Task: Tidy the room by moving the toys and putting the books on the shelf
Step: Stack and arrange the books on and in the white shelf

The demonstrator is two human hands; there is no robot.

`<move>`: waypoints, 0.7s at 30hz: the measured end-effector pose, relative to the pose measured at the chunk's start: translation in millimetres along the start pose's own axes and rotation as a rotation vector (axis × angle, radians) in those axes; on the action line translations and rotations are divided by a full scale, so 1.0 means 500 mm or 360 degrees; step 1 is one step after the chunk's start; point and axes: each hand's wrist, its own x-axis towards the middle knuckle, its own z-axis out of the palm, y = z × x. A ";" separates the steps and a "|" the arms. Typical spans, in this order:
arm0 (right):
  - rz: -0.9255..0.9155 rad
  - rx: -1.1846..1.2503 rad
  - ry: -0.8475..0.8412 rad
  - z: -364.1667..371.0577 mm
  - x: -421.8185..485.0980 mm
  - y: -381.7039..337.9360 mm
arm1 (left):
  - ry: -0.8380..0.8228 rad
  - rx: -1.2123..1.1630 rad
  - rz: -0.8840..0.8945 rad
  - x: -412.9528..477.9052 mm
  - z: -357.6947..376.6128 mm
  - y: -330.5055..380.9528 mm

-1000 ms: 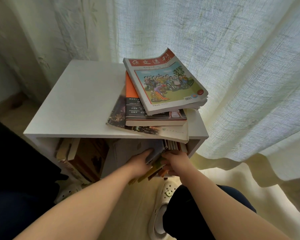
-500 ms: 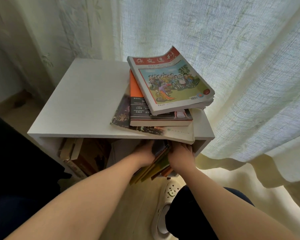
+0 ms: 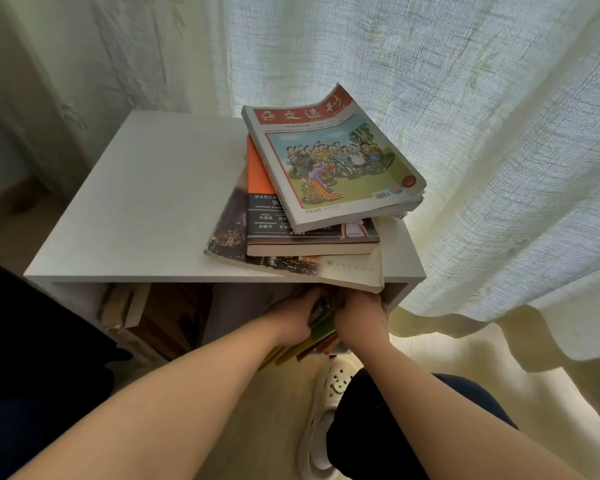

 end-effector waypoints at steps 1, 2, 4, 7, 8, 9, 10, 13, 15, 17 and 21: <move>-0.0007 0.0005 -0.0007 0.002 0.000 0.000 | -0.0025 0.0013 0.0028 -0.005 -0.001 0.001; -0.0023 0.0025 -0.0003 0.004 -0.002 0.000 | -0.0053 0.0016 0.0052 -0.013 -0.005 0.004; -0.0055 0.0096 0.0022 0.003 -0.010 -0.001 | -0.0060 -0.0046 0.0098 -0.028 -0.017 0.014; -0.0084 0.0149 0.0049 -0.007 -0.040 -0.005 | 0.0090 -0.0173 0.0084 -0.056 -0.036 0.032; -0.0108 0.0139 0.0049 -0.009 -0.049 -0.006 | 0.0145 -0.0180 0.0065 -0.069 -0.044 0.038; -0.0140 0.0129 0.0043 -0.019 -0.063 -0.011 | 0.0196 -0.0154 0.0064 -0.089 -0.056 0.044; -0.0163 0.0135 0.0023 -0.022 -0.066 -0.012 | 0.0208 -0.0129 0.0052 -0.100 -0.065 0.048; -0.0321 0.0287 -0.0042 -0.053 -0.100 -0.031 | 0.0276 -0.0062 0.0091 -0.161 -0.108 0.065; -0.0500 0.0376 -0.0023 -0.076 -0.127 -0.047 | 0.0353 -0.0005 0.0130 -0.205 -0.138 0.078; -0.0647 0.0450 0.0055 -0.093 -0.143 -0.065 | 0.0451 -0.0025 0.0140 -0.235 -0.166 0.087; -0.0745 0.0582 0.0407 -0.148 -0.163 -0.109 | 0.0830 -0.0194 0.0078 -0.277 -0.233 0.100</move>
